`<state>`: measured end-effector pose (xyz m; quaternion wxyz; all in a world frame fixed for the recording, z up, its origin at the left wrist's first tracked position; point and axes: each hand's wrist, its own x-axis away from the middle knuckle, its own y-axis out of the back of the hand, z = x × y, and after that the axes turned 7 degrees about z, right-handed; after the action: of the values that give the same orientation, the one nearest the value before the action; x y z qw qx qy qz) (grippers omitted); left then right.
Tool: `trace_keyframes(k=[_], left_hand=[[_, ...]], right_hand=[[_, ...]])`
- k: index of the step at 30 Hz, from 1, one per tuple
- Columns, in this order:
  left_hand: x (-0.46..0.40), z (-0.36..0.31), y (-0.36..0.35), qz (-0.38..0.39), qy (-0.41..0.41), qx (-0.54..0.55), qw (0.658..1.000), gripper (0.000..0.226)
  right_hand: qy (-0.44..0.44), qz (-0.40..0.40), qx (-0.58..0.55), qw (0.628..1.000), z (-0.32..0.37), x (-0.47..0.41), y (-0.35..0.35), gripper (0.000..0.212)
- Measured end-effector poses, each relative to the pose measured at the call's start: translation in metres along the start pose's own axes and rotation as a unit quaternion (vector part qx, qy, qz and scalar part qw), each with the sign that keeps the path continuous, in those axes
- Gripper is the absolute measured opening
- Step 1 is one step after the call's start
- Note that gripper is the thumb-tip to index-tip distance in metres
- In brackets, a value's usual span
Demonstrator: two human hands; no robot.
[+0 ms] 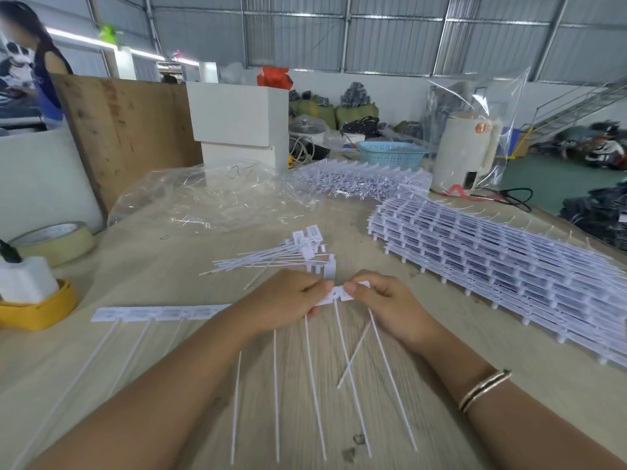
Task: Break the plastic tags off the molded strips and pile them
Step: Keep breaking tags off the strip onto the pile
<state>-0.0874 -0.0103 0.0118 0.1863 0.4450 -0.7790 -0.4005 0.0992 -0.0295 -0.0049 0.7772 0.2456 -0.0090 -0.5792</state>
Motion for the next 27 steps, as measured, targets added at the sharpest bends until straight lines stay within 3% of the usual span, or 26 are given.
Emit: trace_keyframes(k=[4,10,13,17,19,21,24,27], left_hand=[[0.001,0.003,0.002,0.011,-0.013,0.092,0.996,0.040],[0.003,-0.004,0.005,-0.018,-0.024,0.209,0.977,0.039],[0.004,-0.009,0.002,-0.032,-0.031,0.245,0.968,0.041],[0.003,-0.011,0.008,-0.074,-0.025,0.309,0.948,0.053],[0.004,-0.005,0.017,-0.115,-0.032,0.276,0.954,0.052],[0.005,0.002,0.021,-0.122,-0.040,0.214,0.968,0.048],[0.001,0.009,0.015,-0.121,-0.018,0.128,0.984,0.038],[-0.002,0.010,0.005,-0.112,-0.003,0.036,0.993,0.019]], right_hand=[[0.000,0.017,0.022,1.000,0.000,0.001,0.000,0.020],[0.106,-0.061,0.124,0.985,0.004,-0.001,-0.002,0.025],[0.146,-0.088,0.124,0.978,0.006,-0.001,-0.005,0.020],[0.161,-0.131,-0.007,0.978,0.010,0.002,-0.005,0.017],[0.115,-0.142,-0.106,0.977,0.007,0.005,0.002,0.015],[0.040,-0.141,-0.132,0.980,0.000,0.005,0.010,0.017],[-0.053,-0.127,0.065,0.988,-0.014,-0.005,0.013,0.017],[-0.135,-0.123,0.262,0.948,-0.024,-0.012,0.010,0.021]])
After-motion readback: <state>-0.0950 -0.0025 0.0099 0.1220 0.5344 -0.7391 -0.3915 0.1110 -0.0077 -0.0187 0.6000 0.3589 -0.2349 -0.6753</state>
